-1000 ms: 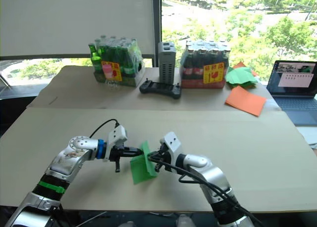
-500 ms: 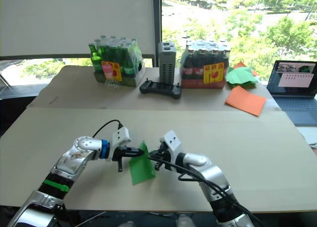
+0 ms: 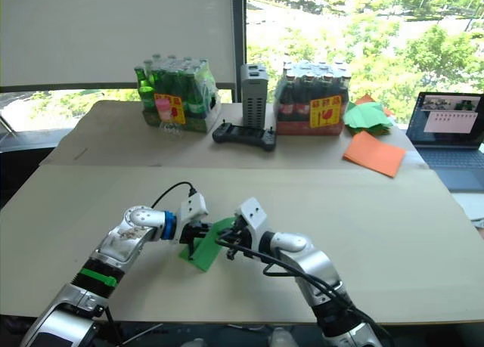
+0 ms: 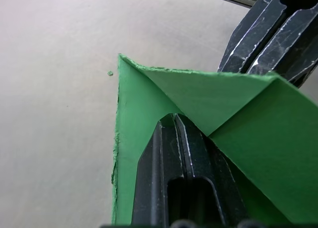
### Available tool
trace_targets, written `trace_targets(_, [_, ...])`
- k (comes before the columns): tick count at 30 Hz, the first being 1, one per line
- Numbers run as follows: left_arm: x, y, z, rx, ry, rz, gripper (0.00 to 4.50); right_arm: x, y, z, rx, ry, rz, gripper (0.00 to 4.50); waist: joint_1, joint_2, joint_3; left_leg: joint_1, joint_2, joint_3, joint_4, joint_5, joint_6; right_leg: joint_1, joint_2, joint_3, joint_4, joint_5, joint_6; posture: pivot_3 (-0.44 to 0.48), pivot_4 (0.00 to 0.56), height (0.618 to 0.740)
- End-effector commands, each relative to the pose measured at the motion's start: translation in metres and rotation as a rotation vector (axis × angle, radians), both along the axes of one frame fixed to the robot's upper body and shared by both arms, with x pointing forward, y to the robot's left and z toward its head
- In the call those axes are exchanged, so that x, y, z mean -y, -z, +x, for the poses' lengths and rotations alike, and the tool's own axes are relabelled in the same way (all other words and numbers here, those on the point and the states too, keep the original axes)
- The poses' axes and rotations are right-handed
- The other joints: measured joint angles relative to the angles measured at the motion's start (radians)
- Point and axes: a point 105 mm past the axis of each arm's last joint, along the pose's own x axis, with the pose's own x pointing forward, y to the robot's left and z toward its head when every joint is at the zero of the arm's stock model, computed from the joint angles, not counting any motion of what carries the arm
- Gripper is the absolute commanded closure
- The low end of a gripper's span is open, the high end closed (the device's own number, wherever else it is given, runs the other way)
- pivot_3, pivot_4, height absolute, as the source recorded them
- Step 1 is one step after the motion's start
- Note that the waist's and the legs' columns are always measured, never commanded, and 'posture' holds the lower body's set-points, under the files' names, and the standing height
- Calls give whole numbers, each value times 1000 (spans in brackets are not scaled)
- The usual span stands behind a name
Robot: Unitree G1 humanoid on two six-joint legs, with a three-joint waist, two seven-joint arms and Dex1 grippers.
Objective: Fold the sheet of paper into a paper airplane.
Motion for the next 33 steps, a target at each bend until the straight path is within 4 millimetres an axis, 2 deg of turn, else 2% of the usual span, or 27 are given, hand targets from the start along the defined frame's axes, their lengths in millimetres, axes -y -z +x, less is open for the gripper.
trace_targets(1, [-14,-18,3,54,-28,-11,4485,-6,-3,3,31,-3,-4,4500,-1,0,0,0,0,0,0,0,0,0,0,0,0,0,0,0,150,740])
trace_targets(10, [-40,-45,7,130,-112,-15,4485,-6,6,10,21,7,-38,4500,2,0,0,0,0,0,0,0,0,0,0,0,0,0,0,0,150,740])
trace_targets(14, [-34,-59,3,147,-100,-73,4485,-6,6,10,21,8,-41,4500,2,0,0,0,0,0,0,0,0,0,0,0,0,0,0,0,150,740])
trace_targets(18, [-28,-44,-9,83,-62,-75,4485,-6,5,9,24,3,-43,4500,0,0,0,0,0,0,0,0,0,0,0,0,0,0,0,0,150,740])
trace_targets(22, [-32,-10,-9,27,-98,-40,4485,-6,-2,7,48,-10,-39,4500,1,0,0,0,0,0,0,0,0,0,0,0,0,0,0,0,150,740])
trace_targets(27, [-28,4,-6,21,-93,-22,4485,-3,-10,7,90,-16,-28,4500,4,0,0,0,0,0,0,0,0,0,0,0,0,0,0,0,150,740])
trace_targets(33, [-25,11,-9,17,-72,-13,4485,6,2,13,90,23,-73,4500,4,0,0,0,0,0,0,0,0,0,0,0,0,0,0,0,150,740])
